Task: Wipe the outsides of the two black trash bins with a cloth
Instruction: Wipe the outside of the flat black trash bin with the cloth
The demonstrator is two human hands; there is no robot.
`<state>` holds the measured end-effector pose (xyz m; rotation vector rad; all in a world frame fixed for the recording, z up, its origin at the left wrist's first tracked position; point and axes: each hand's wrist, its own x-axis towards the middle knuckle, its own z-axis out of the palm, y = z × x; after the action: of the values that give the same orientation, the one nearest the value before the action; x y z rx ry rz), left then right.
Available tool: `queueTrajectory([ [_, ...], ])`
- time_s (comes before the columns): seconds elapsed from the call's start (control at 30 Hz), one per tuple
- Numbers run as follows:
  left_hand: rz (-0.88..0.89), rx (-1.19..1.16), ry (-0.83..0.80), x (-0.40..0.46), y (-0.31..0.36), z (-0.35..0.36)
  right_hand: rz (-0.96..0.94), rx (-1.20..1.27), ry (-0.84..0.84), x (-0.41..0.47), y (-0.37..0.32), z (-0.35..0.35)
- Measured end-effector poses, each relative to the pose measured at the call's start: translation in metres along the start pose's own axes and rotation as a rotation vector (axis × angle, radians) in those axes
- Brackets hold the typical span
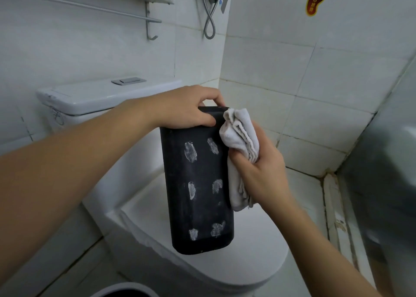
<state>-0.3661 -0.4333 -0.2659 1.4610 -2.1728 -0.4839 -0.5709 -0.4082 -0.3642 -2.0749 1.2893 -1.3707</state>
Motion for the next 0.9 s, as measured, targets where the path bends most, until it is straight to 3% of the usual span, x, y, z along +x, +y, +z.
queueTrajectory([
  [0.2, -0.012, 0.069, 0.035, -0.007, -0.007, 0.0, 0.023, -0.379, -0.122, 0.003, 0.006, -0.011],
  [0.5, 0.003, 0.037, 0.023, -0.004, -0.012, -0.001, 0.04, -0.095, -0.124, 0.001, 0.004, 0.0],
  [0.77, -0.03, 0.034, 0.007, -0.004, -0.011, -0.002, 0.01, -0.136, -0.141, 0.005, 0.002, -0.003],
  [0.9, -0.05, 0.021, 0.0, -0.003, -0.011, -0.003, -0.022, -0.305, -0.173, 0.004, 0.0, -0.012],
])
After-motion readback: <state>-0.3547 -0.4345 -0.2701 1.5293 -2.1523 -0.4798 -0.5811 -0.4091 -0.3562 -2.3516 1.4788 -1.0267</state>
